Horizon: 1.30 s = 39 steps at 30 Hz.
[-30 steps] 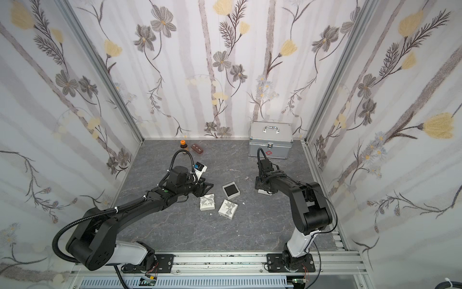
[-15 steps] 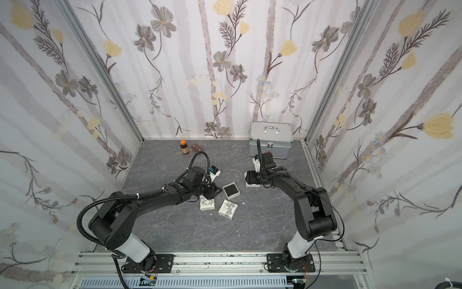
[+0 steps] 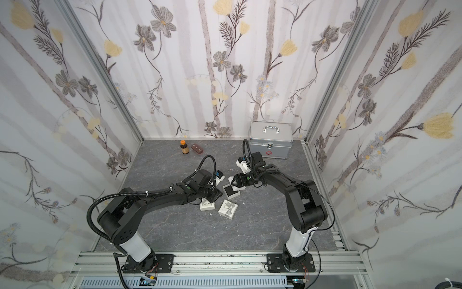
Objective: Take the necklace out of the lift-off lid jewelry box
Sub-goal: Close the lid on the jewelry box.
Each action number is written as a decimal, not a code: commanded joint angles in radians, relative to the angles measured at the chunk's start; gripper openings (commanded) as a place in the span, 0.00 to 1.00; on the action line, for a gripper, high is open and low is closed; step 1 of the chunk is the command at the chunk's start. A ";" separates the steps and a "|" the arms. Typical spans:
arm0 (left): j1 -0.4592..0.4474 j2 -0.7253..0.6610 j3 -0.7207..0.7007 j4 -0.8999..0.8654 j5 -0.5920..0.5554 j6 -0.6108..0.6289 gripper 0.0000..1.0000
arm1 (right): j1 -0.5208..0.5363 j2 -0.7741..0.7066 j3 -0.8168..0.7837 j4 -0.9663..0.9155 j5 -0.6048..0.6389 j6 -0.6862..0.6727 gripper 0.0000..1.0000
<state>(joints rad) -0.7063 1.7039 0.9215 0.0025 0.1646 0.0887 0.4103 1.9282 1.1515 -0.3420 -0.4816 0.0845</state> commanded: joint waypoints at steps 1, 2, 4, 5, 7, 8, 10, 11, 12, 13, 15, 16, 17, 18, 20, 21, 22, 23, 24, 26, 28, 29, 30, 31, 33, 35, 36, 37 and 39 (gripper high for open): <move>-0.002 0.022 0.018 -0.010 -0.020 0.015 0.43 | 0.007 0.013 0.007 0.010 -0.038 -0.023 0.68; -0.004 0.031 0.024 -0.009 -0.025 0.014 0.42 | 0.008 0.016 0.006 0.012 -0.040 -0.020 0.68; -0.005 0.044 0.031 0.002 -0.029 0.011 0.42 | 0.010 0.018 0.003 0.012 -0.041 -0.018 0.68; -0.005 0.052 0.033 0.008 -0.029 0.007 0.42 | 0.010 0.020 0.002 0.012 -0.041 -0.017 0.68; -0.005 0.062 0.038 0.022 -0.029 -0.001 0.41 | 0.010 0.023 0.001 0.014 -0.041 -0.013 0.68; -0.005 0.066 0.040 0.030 -0.029 -0.007 0.41 | 0.011 0.024 -0.001 0.016 -0.042 -0.013 0.68; -0.005 0.073 0.040 0.047 -0.027 -0.014 0.41 | 0.012 0.028 0.000 0.018 -0.042 -0.012 0.68; -0.006 0.076 0.042 0.053 -0.029 -0.018 0.41 | 0.012 0.031 0.001 0.021 -0.041 -0.011 0.68; -0.006 0.080 0.045 0.057 -0.032 -0.021 0.41 | 0.013 0.032 0.001 0.023 -0.041 -0.009 0.68; -0.006 0.085 0.049 0.059 -0.038 -0.026 0.41 | 0.013 0.036 0.003 0.022 -0.041 -0.008 0.68; -0.006 0.093 0.057 0.063 -0.046 -0.030 0.40 | 0.014 0.041 0.004 0.024 -0.044 -0.005 0.68; -0.006 0.096 0.061 0.063 -0.047 -0.031 0.40 | 0.013 0.042 0.004 0.024 -0.046 -0.003 0.68; -0.006 0.100 0.064 0.065 -0.047 -0.032 0.40 | 0.016 0.043 0.004 0.026 -0.046 -0.002 0.68; -0.007 0.102 0.068 0.065 -0.044 -0.033 0.41 | 0.016 0.045 0.003 0.027 -0.046 0.000 0.68; -0.007 0.108 0.073 0.068 -0.040 -0.036 0.40 | 0.018 0.048 0.003 0.030 -0.047 0.006 0.68; -0.007 0.110 0.074 0.070 -0.040 -0.037 0.40 | 0.021 0.048 0.004 0.032 -0.048 0.008 0.69; -0.007 0.112 0.075 0.071 -0.038 -0.037 0.40 | 0.022 0.050 0.003 0.035 -0.048 0.009 0.69; -0.007 0.115 0.076 0.072 -0.037 -0.039 0.40 | 0.024 0.050 0.004 0.036 -0.048 0.010 0.69; -0.007 0.118 0.076 0.072 -0.039 -0.039 0.40 | 0.023 0.052 0.005 0.037 -0.048 0.011 0.69; -0.006 0.123 0.076 0.075 -0.039 -0.040 0.40 | 0.027 0.056 0.008 0.038 -0.046 0.014 0.69; -0.007 0.126 0.076 0.079 -0.044 -0.041 0.40 | 0.033 0.061 0.013 0.038 -0.043 0.014 0.69; -0.007 0.130 0.076 0.081 -0.046 -0.044 0.40 | 0.034 0.064 0.014 0.037 -0.043 0.014 0.69; -0.007 0.132 0.076 0.084 -0.049 -0.045 0.40 | 0.038 0.068 0.019 0.033 -0.043 0.013 0.69; -0.007 0.134 0.076 0.088 -0.052 -0.048 0.40 | 0.041 0.072 0.021 0.029 -0.043 0.010 0.69; -0.007 0.139 0.076 0.096 -0.065 -0.054 0.40 | 0.049 0.077 0.026 0.019 -0.039 0.000 0.68; -0.007 0.144 0.080 0.101 -0.077 -0.060 0.39 | 0.053 0.079 0.026 0.014 -0.031 -0.002 0.68; -0.007 0.146 0.082 0.102 -0.083 -0.064 0.39 | 0.053 0.078 0.025 0.014 -0.028 -0.002 0.68; -0.007 0.149 0.082 0.105 -0.087 -0.064 0.39 | 0.053 0.075 0.023 0.015 -0.027 -0.002 0.68; -0.007 0.151 0.083 0.111 -0.100 -0.070 0.39 | 0.053 0.065 0.018 0.010 -0.019 -0.002 0.68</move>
<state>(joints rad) -0.7124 1.8503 0.9936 0.0559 0.0967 0.0406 0.4587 1.9987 1.1713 -0.3317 -0.4824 0.0998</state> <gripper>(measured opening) 0.393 0.677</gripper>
